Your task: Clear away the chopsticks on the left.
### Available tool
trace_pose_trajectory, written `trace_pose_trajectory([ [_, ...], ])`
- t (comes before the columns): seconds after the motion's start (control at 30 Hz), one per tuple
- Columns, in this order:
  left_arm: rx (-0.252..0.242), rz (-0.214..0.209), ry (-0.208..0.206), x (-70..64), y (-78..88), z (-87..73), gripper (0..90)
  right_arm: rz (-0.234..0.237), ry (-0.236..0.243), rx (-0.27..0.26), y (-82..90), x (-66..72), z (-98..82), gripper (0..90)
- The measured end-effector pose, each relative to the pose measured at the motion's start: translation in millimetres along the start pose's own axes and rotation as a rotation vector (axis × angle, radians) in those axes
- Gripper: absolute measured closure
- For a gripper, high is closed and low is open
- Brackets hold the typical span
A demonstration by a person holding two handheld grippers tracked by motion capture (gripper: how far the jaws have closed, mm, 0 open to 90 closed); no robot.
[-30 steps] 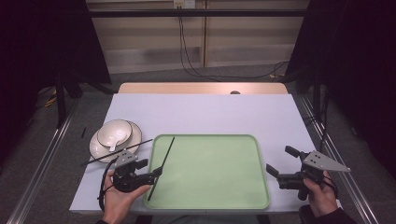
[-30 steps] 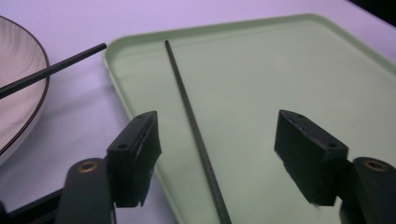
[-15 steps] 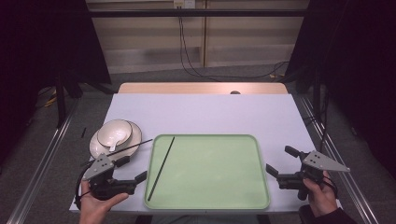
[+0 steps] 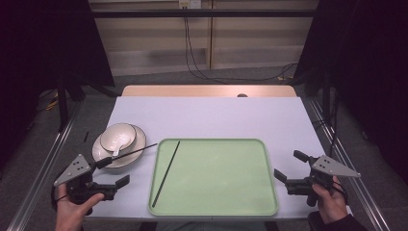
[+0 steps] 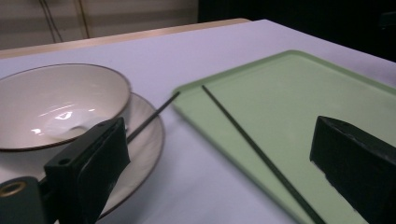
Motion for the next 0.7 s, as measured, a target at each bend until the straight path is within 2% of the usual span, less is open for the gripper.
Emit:
trace_pose_trajectory([
  [0.07, 0.05, 0.004, -0.025, 8.9, 3.2, -2.8, 5.4, 0.0, 0.0, 0.0, -0.1, -0.2, 0.0, 0.0],
  [0.1, 0.056, -0.003, -0.027, 12.9, 5.3, -2.5, 5.5, 0.0, -0.001, 0.001, -0.2, -0.2, -0.2, 0.0],
  [0.13, 0.059, -0.001, -0.029, 20.0, 8.7, -1.0, 5.5, -0.003, -0.001, 0.0, -0.3, -0.1, -0.1, 0.0],
  [0.17, 0.059, -0.001, -0.029, 20.0, 8.7, -1.0, 5.6, -0.003, -0.001, 0.0, -0.3, -0.1, -0.1, 0.0],
  [0.3, 0.065, 0.014, -0.052, 36.2, 14.8, 5.7, 5.3, -0.007, -0.001, 0.0, -0.9, -0.4, -0.2, 0.0],
  [0.4, 0.063, 0.001, -0.042, 43.9, 14.8, 8.0, 4.6, -0.002, 0.002, 0.003, -0.3, 0.2, -0.4, 0.0],
  [0.47, 0.093, 0.001, -0.075, 49.0, 11.0, 4.9, 5.4, -0.003, 0.0, -0.003, -0.9, -0.1, 0.3, 0.0],
  [0.5, 0.12, 0.019, -0.09, 52.2, 9.1, 2.3, 6.1, 0.002, 0.002, -0.003, -1.0, 0.5, 0.3, 0.0],
  [0.53, 0.136, 0.012, -0.1, 54.8, 6.9, 1.0, 5.7, 0.011, 0.001, -0.001, -1.2, 1.3, 0.2, 0.0],
  [0.57, 0.149, 0.005, -0.105, 55.9, 4.9, -0.7, 7.4, 0.005, -0.002, -0.001, -1.5, 0.7, 0.2, 0.0],
  [0.6, 0.164, 0.002, -0.137, 58.2, 2.8, -2.0, 12.1, 0.007, 0.0, 0.0, -1.4, 0.9, 0.3, 0.1],
  [0.63, 0.189, 0.019, -0.151, 61.9, 0.6, -3.7, 14.4, 0.007, 0.0, 0.002, -1.2, 1.3, 0.1, 0.0],
  [0.7, 0.202, 0.031, -0.154, 69.4, -3.3, -5.4, 15.1, 0.003, 0.001, -0.001, -1.3, 1.1, 0.3, 0.0],
])
Point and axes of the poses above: each handheld gripper's, and its own axes: y roughly backward along the jaws, z roughly out of its top, x roughly to its left, the point moved 9 cm from there along -y, roughly forward along the jaws, and after that the axes turned 1 degree about x, right-handed, at the moved point
